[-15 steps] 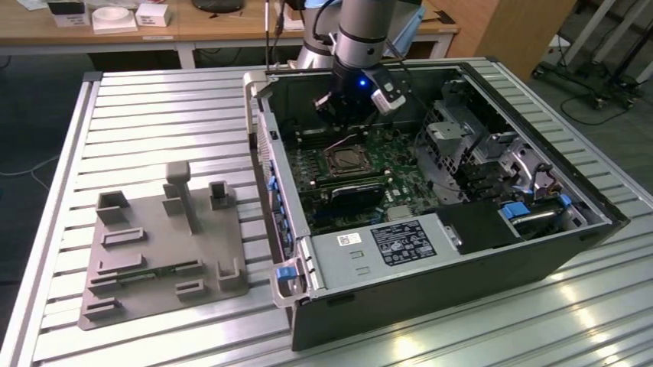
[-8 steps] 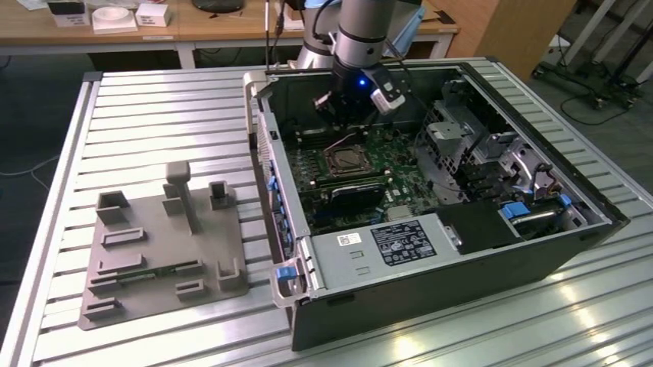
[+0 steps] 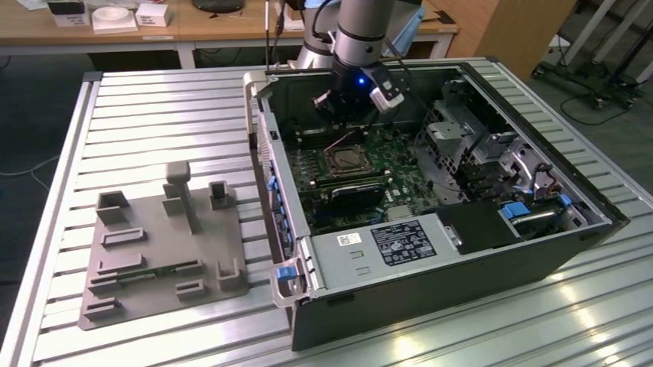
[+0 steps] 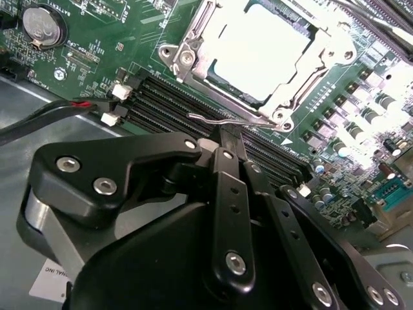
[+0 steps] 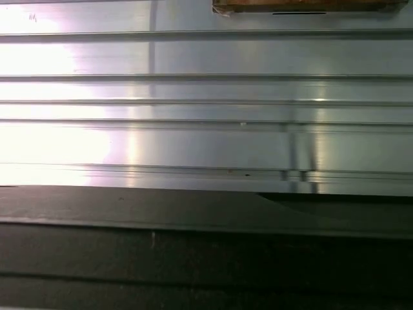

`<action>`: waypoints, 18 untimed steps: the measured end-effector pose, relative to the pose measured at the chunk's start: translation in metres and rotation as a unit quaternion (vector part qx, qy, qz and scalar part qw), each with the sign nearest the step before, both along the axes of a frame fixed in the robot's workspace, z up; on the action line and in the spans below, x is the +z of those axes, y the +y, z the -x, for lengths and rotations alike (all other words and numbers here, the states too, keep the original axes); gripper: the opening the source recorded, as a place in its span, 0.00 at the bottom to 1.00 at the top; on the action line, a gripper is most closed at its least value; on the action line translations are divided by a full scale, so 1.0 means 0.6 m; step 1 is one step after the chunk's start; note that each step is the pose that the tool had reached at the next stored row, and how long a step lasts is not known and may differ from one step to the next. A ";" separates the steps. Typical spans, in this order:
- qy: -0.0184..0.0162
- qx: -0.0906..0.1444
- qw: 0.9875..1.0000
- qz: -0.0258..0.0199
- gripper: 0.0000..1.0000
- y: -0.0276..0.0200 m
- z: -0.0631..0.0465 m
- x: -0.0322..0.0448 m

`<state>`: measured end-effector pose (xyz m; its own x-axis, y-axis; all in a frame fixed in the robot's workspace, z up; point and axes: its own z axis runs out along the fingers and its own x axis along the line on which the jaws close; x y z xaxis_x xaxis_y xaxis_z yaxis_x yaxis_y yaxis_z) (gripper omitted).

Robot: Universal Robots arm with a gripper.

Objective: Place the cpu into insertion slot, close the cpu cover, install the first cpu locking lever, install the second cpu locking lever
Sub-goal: 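Install the first cpu locking lever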

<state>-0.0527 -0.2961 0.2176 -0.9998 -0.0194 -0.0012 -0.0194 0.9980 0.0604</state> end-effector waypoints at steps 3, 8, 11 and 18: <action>0.000 0.000 1.000 0.000 0.10 0.0017 0.000 0.004; 0.000 0.000 1.000 0.000 0.10 0.0043 0.000 0.010; 0.000 0.000 1.000 0.000 0.10 0.0065 0.000 0.014; 0.000 0.000 1.000 -0.002 0.10 0.0115 0.000 0.014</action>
